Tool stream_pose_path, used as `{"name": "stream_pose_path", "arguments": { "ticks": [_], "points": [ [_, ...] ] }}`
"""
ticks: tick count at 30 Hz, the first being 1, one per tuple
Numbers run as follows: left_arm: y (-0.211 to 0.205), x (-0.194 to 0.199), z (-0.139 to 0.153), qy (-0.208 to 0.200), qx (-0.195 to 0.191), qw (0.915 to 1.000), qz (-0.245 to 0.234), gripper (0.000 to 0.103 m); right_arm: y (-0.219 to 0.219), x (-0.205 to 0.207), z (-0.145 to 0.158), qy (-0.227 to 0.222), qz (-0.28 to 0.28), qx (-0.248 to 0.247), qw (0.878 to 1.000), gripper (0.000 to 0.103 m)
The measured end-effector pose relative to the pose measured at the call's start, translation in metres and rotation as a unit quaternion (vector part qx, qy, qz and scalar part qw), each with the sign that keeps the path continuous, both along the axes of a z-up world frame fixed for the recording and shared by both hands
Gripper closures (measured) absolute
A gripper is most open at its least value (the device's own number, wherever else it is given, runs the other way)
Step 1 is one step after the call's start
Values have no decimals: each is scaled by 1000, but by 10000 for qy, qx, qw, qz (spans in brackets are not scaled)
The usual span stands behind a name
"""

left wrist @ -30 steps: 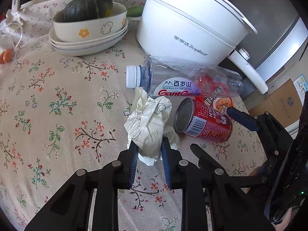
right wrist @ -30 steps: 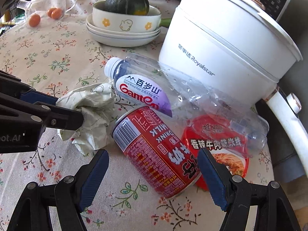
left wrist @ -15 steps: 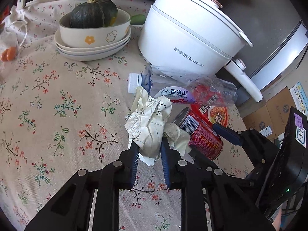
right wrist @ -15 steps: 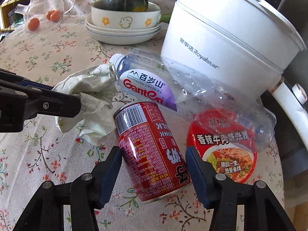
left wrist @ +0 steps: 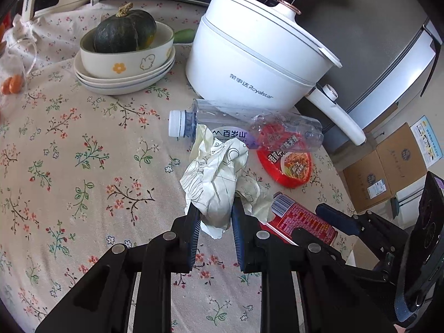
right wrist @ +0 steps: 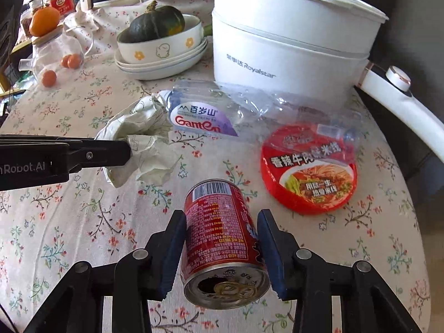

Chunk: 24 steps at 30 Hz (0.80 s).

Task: Collect trash
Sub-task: 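Grasp the crumpled white paper with the left tool while the right tool grasps the red milk can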

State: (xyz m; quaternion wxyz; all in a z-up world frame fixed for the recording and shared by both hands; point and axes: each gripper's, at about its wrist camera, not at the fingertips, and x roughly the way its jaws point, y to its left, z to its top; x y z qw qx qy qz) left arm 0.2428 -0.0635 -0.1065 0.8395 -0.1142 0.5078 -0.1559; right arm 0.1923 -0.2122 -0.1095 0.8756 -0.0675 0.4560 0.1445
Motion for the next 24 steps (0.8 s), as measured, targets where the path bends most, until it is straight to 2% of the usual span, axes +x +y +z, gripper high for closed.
{"name": "stream_pose_path", "arguments": {
  "ticks": [2,3,8,11,15,21,24],
  "points": [
    [-5,-2,0,12,38,10000,-25,80,-2,-5,-6,64,42,9,10000,57],
    [-6,-2,-1,37,38,10000,-17,80,-2,-6,-12,115,80,-21,9999,68],
    [-11,-5,1,-6,164,9999,-54,80,-1,-11,-18,-35,218,38,9997,61],
    [-11,-7,2,-61,291,9995,-67,80,4,-8,-26,137,261,-7,9996,48],
    [-10,-8,4,-153,457,9988,-42,80,14,-5,-36,193,260,-176,9993,47],
    [-17,-11,14,-419,685,9967,-99,80,12,-4,-34,304,212,-73,9993,48],
    [-24,-14,21,-535,670,9961,-187,80,4,-8,-27,301,110,-27,9995,48]
  ]
}}
